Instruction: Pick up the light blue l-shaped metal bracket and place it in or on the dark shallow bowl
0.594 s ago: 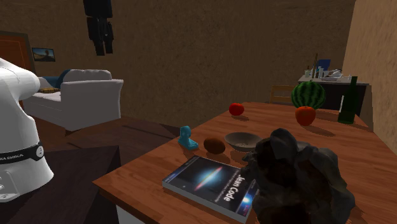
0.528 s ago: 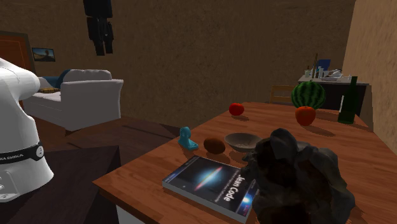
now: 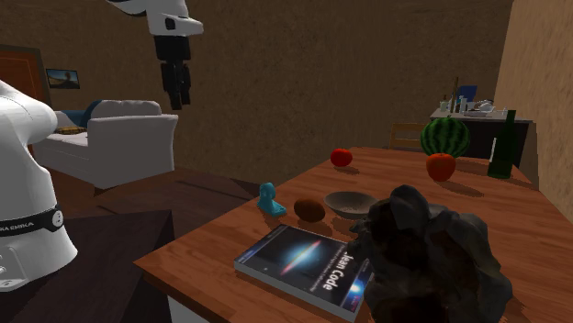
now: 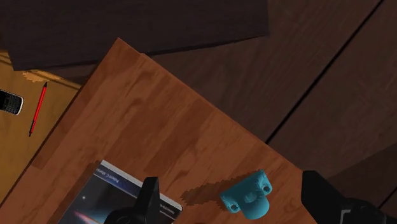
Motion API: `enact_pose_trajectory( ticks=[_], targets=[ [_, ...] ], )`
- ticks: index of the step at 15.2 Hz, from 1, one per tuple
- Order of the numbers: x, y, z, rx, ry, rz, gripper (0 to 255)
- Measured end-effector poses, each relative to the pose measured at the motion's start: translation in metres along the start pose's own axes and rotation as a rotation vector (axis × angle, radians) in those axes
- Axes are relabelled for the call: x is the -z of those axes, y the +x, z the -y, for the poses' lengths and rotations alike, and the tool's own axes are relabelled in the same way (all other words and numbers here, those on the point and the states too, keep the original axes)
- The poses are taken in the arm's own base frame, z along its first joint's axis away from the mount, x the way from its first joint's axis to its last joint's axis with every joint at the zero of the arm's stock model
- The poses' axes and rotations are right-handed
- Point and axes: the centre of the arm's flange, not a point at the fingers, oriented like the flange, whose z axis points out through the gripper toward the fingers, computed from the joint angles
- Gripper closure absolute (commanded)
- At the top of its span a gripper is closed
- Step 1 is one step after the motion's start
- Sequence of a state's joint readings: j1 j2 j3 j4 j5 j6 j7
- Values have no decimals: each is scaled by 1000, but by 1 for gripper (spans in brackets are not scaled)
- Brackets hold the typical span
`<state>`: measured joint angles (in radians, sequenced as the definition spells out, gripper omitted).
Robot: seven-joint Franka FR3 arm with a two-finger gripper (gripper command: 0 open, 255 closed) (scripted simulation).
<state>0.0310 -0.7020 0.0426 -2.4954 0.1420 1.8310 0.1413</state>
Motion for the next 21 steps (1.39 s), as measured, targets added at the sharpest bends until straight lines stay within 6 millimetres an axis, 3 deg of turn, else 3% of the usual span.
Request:
enact_pose_trajectory(
  ticks=[10,21],
  targets=[
    [-101,60,48,-53,-39,-59,0],
    [-213,138,96,-111,-79,-125,0]
  ],
)
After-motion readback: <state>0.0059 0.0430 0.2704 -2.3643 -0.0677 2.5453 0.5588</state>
